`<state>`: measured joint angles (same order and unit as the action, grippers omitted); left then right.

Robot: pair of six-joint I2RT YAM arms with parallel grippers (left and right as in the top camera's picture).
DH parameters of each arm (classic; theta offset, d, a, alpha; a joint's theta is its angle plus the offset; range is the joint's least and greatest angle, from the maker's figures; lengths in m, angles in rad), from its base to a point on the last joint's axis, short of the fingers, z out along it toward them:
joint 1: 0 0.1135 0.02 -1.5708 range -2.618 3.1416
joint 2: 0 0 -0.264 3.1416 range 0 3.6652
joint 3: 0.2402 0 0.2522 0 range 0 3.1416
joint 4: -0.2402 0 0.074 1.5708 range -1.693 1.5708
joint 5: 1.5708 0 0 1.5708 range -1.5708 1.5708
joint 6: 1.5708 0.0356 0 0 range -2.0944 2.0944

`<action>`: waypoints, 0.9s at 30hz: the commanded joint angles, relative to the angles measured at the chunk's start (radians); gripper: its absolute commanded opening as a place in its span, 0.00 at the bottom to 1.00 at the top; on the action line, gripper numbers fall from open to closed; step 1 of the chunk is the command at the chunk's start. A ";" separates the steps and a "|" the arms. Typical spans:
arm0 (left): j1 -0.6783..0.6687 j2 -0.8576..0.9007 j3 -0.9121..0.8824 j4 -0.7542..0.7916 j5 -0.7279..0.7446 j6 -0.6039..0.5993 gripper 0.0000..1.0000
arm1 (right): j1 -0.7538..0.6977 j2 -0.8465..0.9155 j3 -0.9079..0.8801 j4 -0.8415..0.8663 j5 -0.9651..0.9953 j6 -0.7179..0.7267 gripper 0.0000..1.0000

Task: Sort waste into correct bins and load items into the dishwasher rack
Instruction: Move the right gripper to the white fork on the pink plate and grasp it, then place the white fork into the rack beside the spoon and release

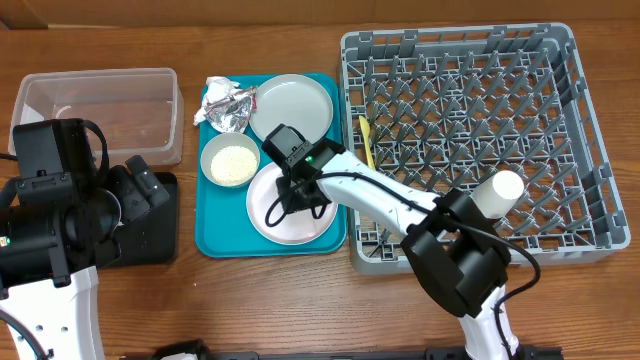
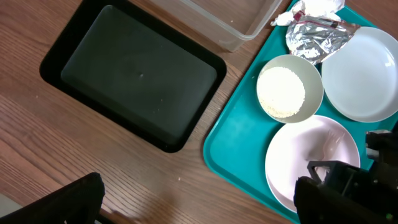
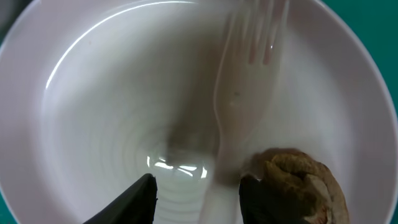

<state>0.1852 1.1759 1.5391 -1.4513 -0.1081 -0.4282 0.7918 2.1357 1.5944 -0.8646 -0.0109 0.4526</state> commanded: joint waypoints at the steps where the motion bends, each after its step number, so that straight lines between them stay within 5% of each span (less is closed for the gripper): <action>1: 0.006 -0.018 0.019 -0.003 0.005 -0.018 1.00 | -0.002 0.016 -0.013 0.005 0.007 0.024 0.47; 6: 0.006 -0.018 0.019 -0.003 0.005 -0.018 1.00 | -0.002 0.019 -0.023 0.017 0.009 0.066 0.46; 13: 0.006 -0.018 0.019 -0.003 0.005 -0.018 1.00 | -0.001 0.019 -0.022 0.028 0.010 0.072 0.15; 27: 0.006 -0.018 0.019 -0.003 0.005 -0.018 1.00 | -0.001 -0.071 0.140 -0.085 0.067 0.068 0.06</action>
<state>0.1852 1.1759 1.5391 -1.4513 -0.1081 -0.4282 0.7918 2.1387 1.6829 -0.9379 0.0315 0.5224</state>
